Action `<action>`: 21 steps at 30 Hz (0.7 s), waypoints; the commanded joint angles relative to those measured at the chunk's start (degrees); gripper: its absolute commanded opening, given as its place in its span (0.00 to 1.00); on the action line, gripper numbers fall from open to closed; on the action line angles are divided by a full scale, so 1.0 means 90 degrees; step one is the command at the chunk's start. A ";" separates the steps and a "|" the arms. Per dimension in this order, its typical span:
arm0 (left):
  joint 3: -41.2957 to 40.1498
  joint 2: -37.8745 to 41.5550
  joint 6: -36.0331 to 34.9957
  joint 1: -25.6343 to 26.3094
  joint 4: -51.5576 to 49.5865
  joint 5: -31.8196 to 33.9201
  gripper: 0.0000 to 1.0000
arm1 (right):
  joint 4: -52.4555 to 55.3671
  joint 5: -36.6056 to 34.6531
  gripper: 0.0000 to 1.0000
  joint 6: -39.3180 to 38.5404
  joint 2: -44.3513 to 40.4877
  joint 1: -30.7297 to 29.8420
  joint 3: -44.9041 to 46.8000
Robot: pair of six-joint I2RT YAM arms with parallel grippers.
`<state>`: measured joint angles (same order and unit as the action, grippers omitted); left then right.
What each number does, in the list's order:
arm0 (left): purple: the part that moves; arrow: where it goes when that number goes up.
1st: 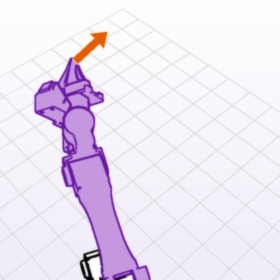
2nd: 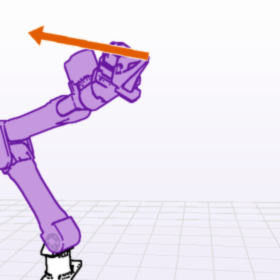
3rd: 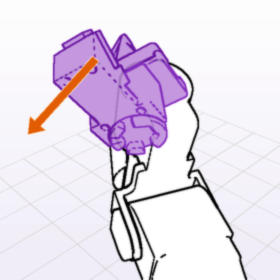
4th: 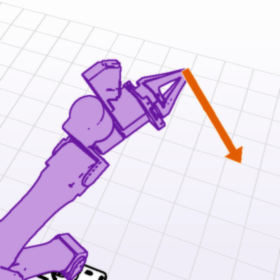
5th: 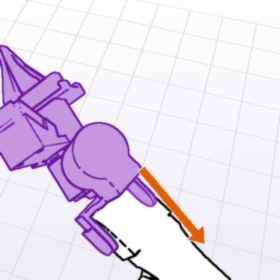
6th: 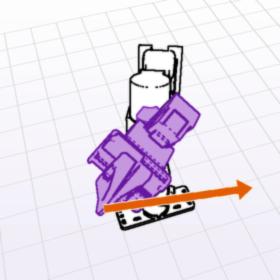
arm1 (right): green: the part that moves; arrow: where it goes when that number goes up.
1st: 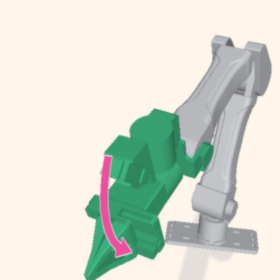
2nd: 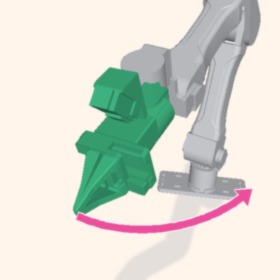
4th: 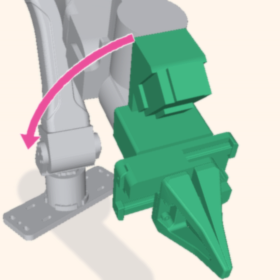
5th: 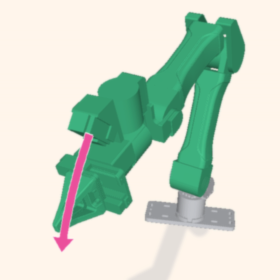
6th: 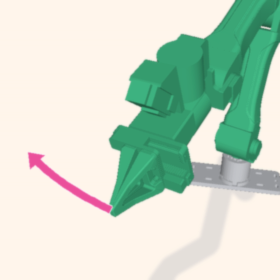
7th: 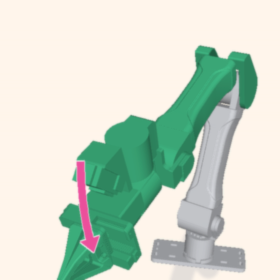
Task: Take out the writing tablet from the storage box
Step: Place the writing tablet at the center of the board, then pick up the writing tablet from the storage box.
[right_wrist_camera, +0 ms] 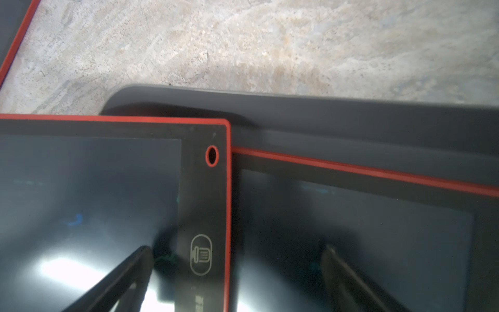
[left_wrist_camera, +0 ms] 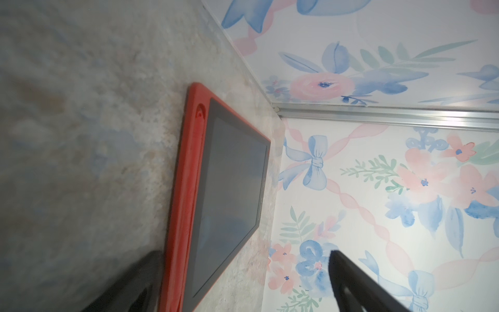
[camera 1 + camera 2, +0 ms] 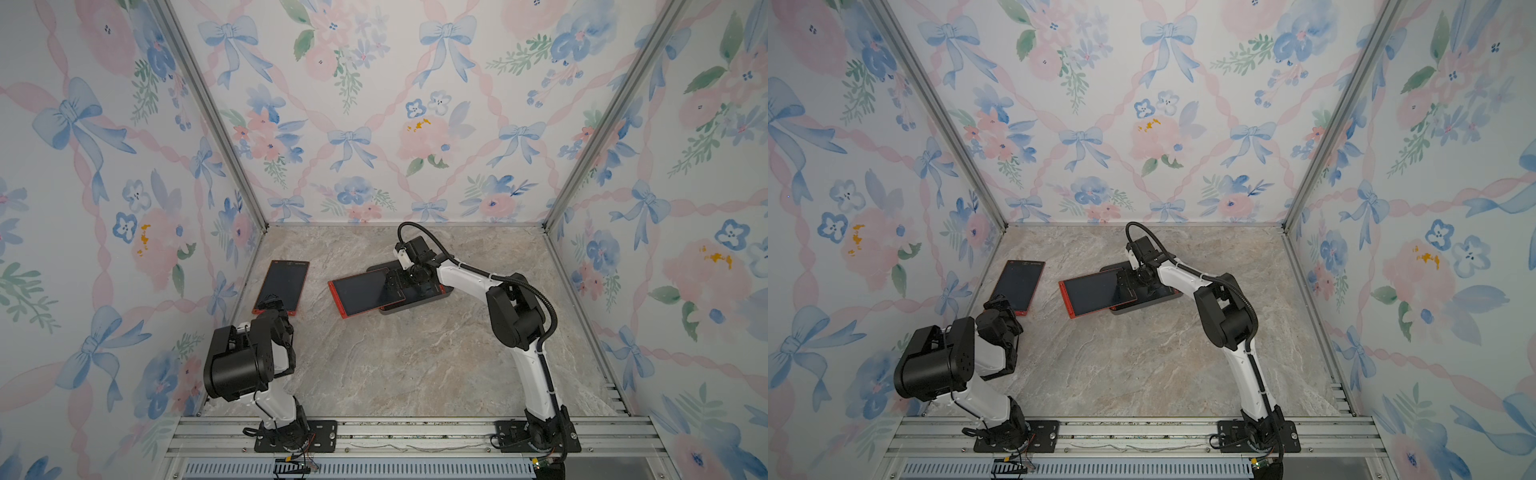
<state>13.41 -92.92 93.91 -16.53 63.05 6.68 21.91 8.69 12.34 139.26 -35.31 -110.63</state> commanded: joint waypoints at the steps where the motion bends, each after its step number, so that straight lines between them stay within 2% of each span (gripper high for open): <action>1: 0.0190 0.0397 -0.0290 0.0091 -0.2421 0.0130 0.98 | 0.0517 0.0021 1.00 -0.0053 0.0401 -0.0032 -0.0002; 6: 0.0758 0.1608 -0.0635 0.0423 -0.4758 0.1202 0.98 | 0.0462 0.0084 1.00 -0.0033 0.0406 -0.0041 0.0007; 9: 0.0959 0.2103 -0.0883 0.0525 -0.5480 0.1507 0.98 | 0.0438 0.0123 1.00 -0.0027 0.0431 -0.0036 0.0002; 11: 0.0971 0.2314 -0.1122 0.0613 -0.5570 0.1433 0.98 | 0.0428 0.0137 1.00 -0.0028 0.0442 -0.0037 0.0002; 14: 0.1071 0.2419 -0.1819 0.0657 -0.5560 0.0821 0.98 | 0.0393 0.0150 1.00 -0.0023 0.0430 -0.0050 0.0054; 17: 0.1422 0.2282 -0.2894 0.0830 -0.5550 -0.0193 0.96 | 0.0347 0.0158 1.00 -0.0035 0.0425 -0.0051 0.0098; 21: 0.2054 0.1675 -0.4346 0.1376 -0.5618 -0.1761 0.93 | 0.0362 0.0169 1.00 -0.0050 0.0453 -0.0050 0.0048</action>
<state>28.42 -74.78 67.66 -6.50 14.68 3.16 21.67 9.19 12.34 139.44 -35.31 -110.85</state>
